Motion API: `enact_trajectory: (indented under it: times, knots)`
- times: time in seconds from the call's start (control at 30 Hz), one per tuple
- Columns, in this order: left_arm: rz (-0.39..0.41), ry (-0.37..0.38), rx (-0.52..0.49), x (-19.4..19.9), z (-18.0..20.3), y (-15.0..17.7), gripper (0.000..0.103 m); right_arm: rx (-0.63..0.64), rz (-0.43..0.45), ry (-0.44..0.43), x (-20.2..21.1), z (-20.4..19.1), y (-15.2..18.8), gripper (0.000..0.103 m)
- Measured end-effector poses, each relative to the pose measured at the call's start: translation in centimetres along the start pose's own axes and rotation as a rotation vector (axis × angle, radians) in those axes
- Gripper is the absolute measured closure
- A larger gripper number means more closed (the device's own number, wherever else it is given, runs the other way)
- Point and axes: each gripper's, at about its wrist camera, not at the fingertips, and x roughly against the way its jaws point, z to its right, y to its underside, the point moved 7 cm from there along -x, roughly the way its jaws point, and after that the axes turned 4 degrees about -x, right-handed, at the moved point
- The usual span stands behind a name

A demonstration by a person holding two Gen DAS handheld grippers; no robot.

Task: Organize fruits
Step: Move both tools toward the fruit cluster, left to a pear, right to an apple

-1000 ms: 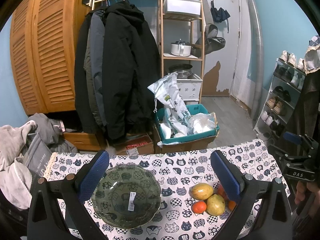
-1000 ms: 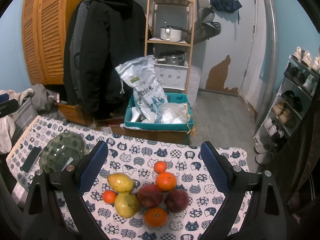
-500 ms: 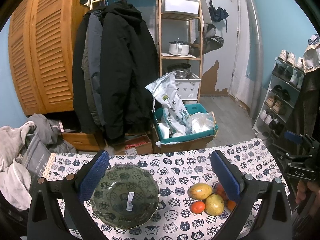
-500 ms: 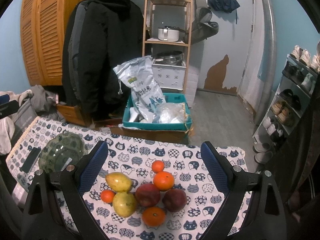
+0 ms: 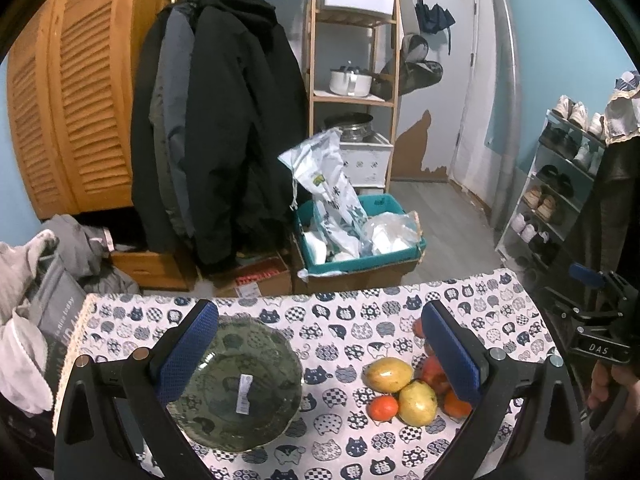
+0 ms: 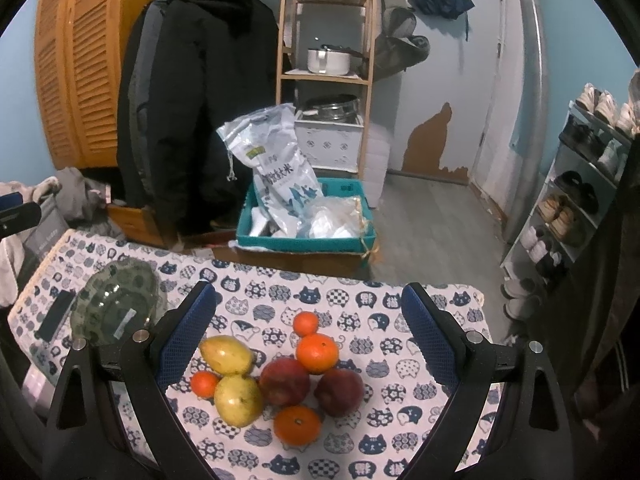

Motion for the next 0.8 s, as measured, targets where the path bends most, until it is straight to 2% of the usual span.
enact_trajectory:
  times: [0.27, 0.8]
  knots:
    - [-0.061, 0.012, -0.025, -2.2, 1.2, 1.1, 0.001, -0.003, -0.053, 0.033, -1.4, 1.3, 1.7, 0.011]
    - [-0.252, 0.043, -0.102, -8.9, 4.9, 5.0, 0.001, -0.04, -0.208, 0.059, -4.8, 4.2, 6.4, 0.011]
